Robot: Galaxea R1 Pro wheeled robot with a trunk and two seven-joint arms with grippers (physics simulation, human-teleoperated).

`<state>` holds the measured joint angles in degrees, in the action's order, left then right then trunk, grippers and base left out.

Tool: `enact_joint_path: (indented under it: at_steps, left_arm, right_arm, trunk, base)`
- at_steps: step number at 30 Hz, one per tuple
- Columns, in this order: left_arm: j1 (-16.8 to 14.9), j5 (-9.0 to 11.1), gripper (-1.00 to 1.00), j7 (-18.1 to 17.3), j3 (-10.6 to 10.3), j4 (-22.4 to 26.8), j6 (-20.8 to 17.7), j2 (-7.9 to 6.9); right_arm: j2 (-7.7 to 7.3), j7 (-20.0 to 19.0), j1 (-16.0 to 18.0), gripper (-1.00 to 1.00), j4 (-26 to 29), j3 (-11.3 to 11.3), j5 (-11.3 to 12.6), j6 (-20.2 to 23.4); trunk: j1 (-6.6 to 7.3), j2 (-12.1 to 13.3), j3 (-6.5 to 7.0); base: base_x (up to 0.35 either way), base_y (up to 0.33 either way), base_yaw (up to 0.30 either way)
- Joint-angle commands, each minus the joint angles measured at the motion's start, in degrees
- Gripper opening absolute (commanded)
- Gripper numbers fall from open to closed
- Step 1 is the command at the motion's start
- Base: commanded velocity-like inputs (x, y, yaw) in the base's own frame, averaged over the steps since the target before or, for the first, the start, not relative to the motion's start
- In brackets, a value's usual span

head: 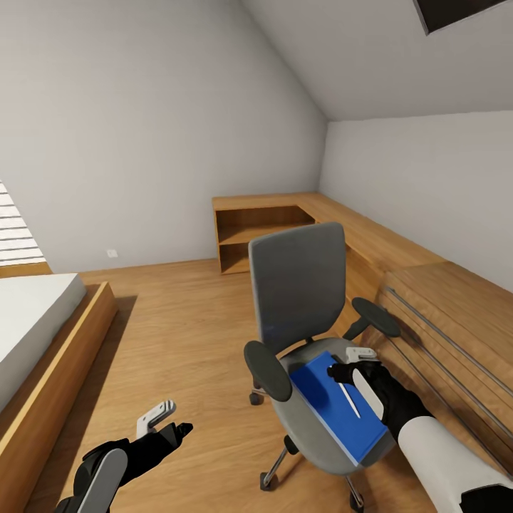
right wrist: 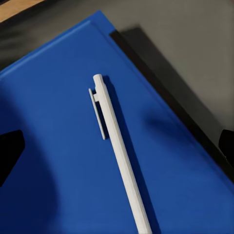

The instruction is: In the bedroom, organize the workspace by keeping the computer under the desk, ensuring the monitor is on the desk, placing the keyboard on the desk next to the monitor, placing the mouse on the desk next to the keyboard, moving the folder from the swivel chair onto the desk next to the mouse, stacking the notebook on top of the folder with the pen on top of the notebook, and positioning the swivel chair next to the desk.

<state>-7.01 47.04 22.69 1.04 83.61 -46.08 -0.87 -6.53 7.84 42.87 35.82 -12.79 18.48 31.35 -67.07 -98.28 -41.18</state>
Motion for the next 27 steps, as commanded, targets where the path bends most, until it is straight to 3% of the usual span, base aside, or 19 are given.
enact_joint_path:
  at_steps: [1,27]
  left_arm:
    - [-0.03,0.6,1.0,0.52,0.01,0.07,-0.16,0.0]
    - [-0.02,0.53,1.0,0.44,0.01,0.07,-0.18,0.01]
  right_arm:
    - [-0.08,0.51,0.04,1.0,0.08,-0.42,0.6,0.22]
    - [-0.06,0.51,0.04,1.0,0.04,-0.31,0.96,5.29]
  trunk:
    - [0.0,-0.03,-0.06]
    - [0.0,-0.03,-0.06]
  base:
    - [0.0,0.0,0.0]
    - [0.0,0.0,0.0]
